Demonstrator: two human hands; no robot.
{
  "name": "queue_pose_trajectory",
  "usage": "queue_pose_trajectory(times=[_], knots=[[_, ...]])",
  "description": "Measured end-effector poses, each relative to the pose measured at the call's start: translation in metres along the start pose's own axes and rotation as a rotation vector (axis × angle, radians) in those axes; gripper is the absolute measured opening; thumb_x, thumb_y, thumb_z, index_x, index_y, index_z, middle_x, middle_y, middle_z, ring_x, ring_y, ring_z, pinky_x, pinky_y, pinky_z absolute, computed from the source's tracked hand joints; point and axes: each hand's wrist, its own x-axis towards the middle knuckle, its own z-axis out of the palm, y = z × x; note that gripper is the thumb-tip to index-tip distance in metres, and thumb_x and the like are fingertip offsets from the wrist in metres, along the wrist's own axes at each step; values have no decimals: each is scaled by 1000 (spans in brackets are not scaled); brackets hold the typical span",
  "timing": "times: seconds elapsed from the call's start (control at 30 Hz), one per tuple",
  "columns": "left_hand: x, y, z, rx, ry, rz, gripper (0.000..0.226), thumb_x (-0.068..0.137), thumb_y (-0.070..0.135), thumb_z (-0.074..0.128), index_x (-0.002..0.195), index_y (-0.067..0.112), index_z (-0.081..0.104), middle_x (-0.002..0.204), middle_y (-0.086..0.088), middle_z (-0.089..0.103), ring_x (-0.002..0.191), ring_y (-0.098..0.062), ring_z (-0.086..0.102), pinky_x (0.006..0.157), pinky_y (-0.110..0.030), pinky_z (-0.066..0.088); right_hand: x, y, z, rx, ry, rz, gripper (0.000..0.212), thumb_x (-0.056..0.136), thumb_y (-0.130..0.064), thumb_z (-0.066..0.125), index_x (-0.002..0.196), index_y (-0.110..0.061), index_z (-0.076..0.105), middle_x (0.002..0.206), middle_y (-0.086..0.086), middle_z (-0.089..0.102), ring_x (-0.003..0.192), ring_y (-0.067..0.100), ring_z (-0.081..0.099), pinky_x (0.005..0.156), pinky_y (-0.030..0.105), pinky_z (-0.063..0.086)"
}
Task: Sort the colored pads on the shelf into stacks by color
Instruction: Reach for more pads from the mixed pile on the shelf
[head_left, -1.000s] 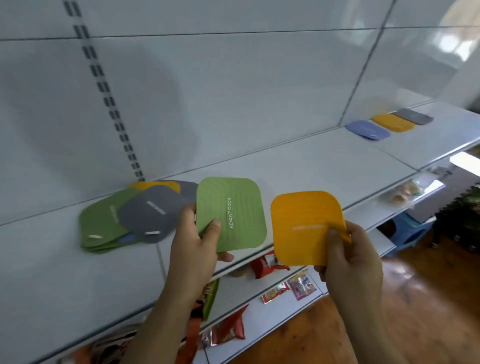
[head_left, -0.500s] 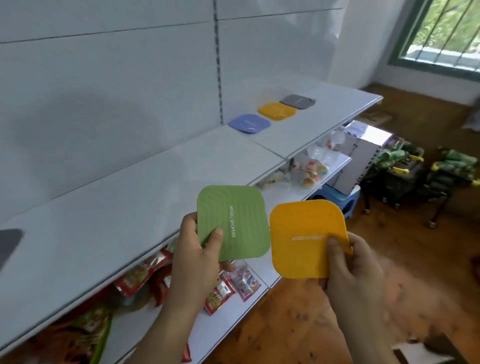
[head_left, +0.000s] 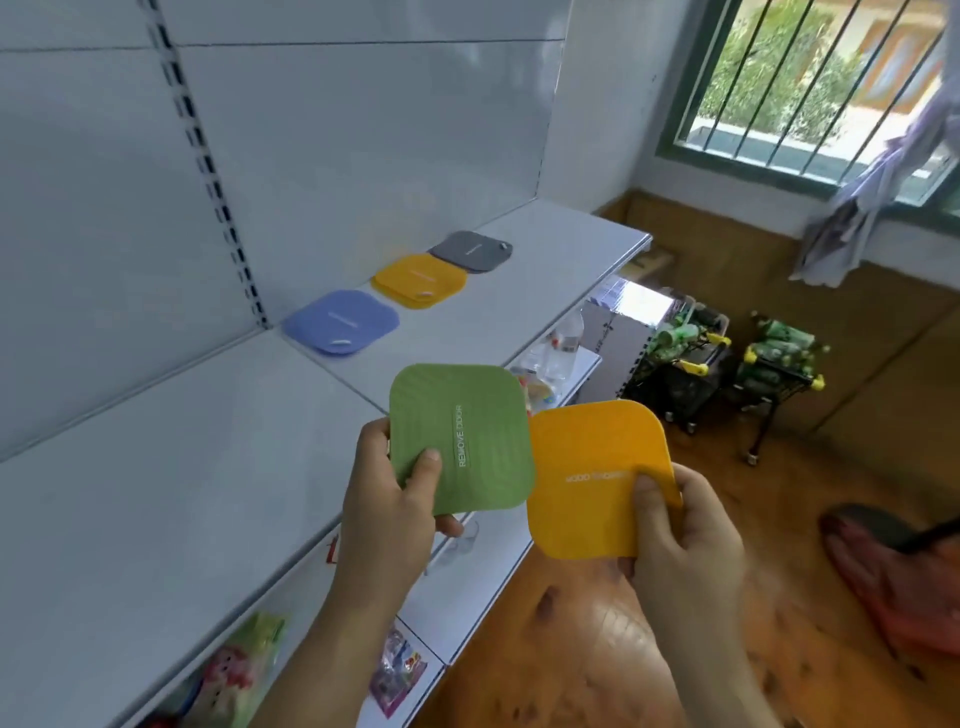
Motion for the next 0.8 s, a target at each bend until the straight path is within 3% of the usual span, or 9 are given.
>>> queue_pose_trajectory(times=[0.17,0.3,0.4,0.5,0.6,0.7,0.8], knots=[[51,-1,30,48,58,-16,21,103,6,58,114,24,58,101,4,70,58,-19,69,49,-42,58,68,9,22,29,-45,16,11,103,-38,58,102,-36,68,65,-2,61,51,19,60,45,39,55],[94,-5,55,51,194,-27,25,103,6,59,122,21,58,108,4,70,73,-15,72,48,-37,57,145,19,49,40,-167,0,12,104,-37,57,104,-32,67,64,-4,60,50,18,60,45,30,50],[120,-4,76,32,324,-53,24,104,7,58,121,24,59,108,5,71,74,-13,73,49,-38,59,201,18,71,50,-279,-41,11,105,-35,56,100,-33,66,69,-7,63,54,12,60,45,35,54],[139,0,98,20,418,-58,27,104,7,58,120,28,60,109,6,71,77,-9,72,49,-36,58,250,10,91,68,-397,-83,13,106,-34,56,97,-36,65,69,-2,63,54,19,59,46,43,54],[150,1,106,26,537,-57,26,104,5,58,119,26,60,105,5,71,68,-11,70,49,-39,57,287,0,117,67,-509,-113,14,107,-33,54,97,-37,62,71,-3,65,54,16,61,42,35,52],[153,0,99,45,662,-57,27,103,5,58,111,31,60,95,12,71,58,-11,67,51,-45,57,314,-8,155,22,-619,-173,12,107,-39,52,99,-41,60,73,-7,65,58,17,63,52,50,58],[157,-3,87,30,768,-70,25,102,4,58,109,27,58,95,8,70,55,-11,65,51,-45,56,331,-16,202,-2,-693,-228,14,107,-38,50,96,-40,59,74,-9,68,61,16,66,63,51,59]])
